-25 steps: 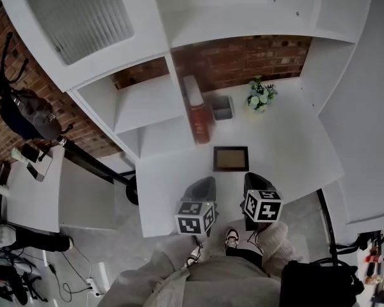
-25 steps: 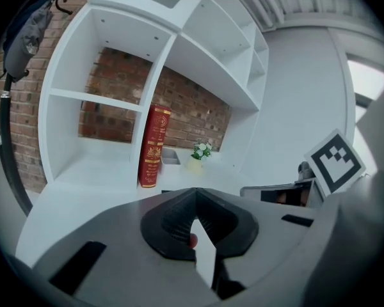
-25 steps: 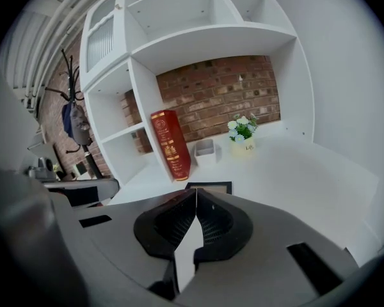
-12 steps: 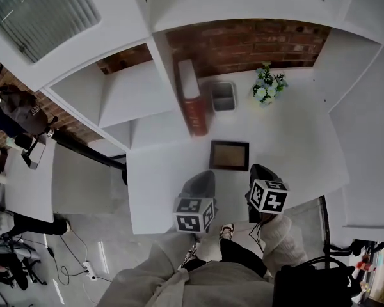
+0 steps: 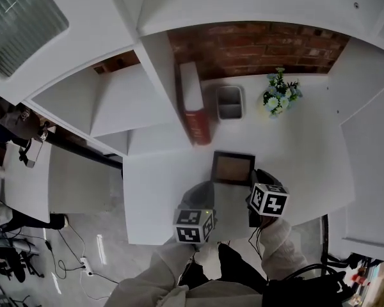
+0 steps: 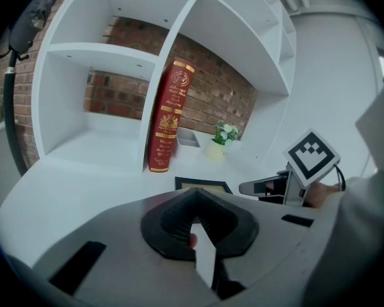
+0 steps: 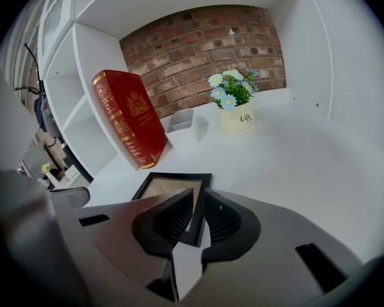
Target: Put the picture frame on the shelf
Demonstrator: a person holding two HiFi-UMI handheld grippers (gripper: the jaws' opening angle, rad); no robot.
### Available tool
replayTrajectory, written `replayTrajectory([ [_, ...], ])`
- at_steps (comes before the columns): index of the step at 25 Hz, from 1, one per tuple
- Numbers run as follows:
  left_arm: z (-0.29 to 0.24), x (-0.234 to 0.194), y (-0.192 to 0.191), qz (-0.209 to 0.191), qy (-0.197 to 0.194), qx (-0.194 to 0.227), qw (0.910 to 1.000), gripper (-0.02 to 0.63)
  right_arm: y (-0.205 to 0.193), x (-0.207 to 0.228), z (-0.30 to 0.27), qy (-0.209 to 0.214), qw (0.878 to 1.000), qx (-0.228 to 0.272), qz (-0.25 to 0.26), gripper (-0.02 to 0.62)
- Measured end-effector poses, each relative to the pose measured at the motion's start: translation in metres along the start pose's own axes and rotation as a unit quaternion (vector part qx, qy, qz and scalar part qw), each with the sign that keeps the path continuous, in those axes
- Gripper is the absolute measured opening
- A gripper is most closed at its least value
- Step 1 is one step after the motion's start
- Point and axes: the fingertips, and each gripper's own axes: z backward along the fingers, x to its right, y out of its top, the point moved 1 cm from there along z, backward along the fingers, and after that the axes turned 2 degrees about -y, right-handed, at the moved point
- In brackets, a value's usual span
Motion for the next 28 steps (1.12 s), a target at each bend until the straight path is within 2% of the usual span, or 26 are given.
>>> replayTrajectory([
  [4, -0.005, -0.011, -0.004, 0.016, 0.013, 0.002, 0.9998, 0.003, -0.006, -0.001, -0.01, 0.005, 1.0, -0.012, -0.001, 0.031],
  [7, -0.006, -0.015, -0.009, 0.025, 0.019, 0.0, 0.9995, 0.003, -0.009, 0.0, -0.015, 0.008, 1.0, -0.02, -0.004, 0.084],
  [18, -0.009, -0.018, -0.021, 0.037, 0.03, -0.006, 0.9988, 0.003, -0.016, 0.003, -0.033, 0.021, 0.998, -0.059, -0.011, 0.086],
  [28, -0.009, -0.013, -0.031, 0.039, 0.023, -0.017, 0.9988, 0.003, -0.014, 0.003, -0.037, 0.016, 0.996, -0.085, -0.025, 0.084],
])
